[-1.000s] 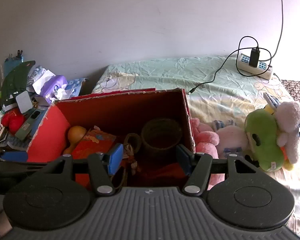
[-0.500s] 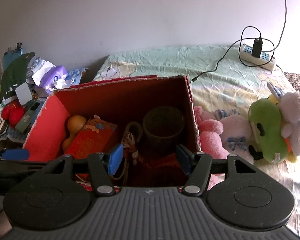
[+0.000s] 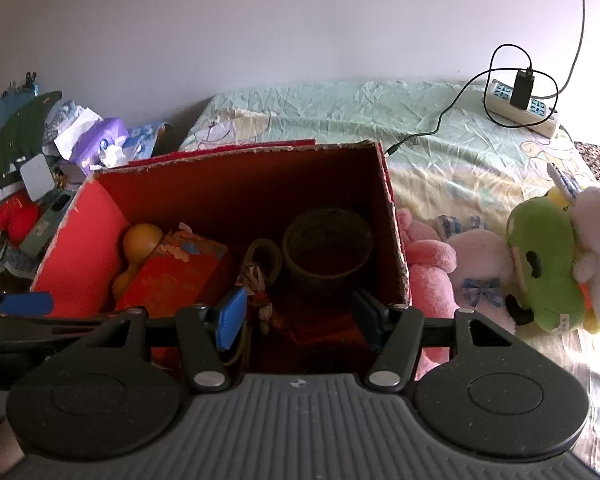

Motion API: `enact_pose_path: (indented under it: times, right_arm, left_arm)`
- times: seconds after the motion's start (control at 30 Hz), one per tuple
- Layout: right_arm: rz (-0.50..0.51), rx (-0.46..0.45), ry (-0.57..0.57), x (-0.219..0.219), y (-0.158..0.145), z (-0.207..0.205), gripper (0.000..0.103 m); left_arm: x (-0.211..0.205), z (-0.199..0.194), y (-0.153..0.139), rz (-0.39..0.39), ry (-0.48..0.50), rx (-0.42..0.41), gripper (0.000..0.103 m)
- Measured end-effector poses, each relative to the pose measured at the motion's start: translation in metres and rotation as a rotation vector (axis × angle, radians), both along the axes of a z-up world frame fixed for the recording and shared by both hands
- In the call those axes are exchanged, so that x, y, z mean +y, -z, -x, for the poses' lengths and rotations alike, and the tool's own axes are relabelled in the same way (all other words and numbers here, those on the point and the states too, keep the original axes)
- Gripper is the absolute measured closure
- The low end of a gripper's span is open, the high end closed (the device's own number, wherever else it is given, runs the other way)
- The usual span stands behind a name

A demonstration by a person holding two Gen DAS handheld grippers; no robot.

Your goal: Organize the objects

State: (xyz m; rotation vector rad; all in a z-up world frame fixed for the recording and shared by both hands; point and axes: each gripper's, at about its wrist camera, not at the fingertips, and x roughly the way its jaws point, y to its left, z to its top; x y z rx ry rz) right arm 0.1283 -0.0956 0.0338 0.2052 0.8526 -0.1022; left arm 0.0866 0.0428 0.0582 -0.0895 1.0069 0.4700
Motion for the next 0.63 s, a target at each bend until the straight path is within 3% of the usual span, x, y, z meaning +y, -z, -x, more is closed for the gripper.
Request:
enact_pose_path:
  times: [0.63]
  right_arm:
    - [0.008,0.032,-0.002,0.001,0.003,-0.022,0.041]
  left_arm:
    - [0.013,-0.016,0.006,0.028,0.002,0.0,0.012]
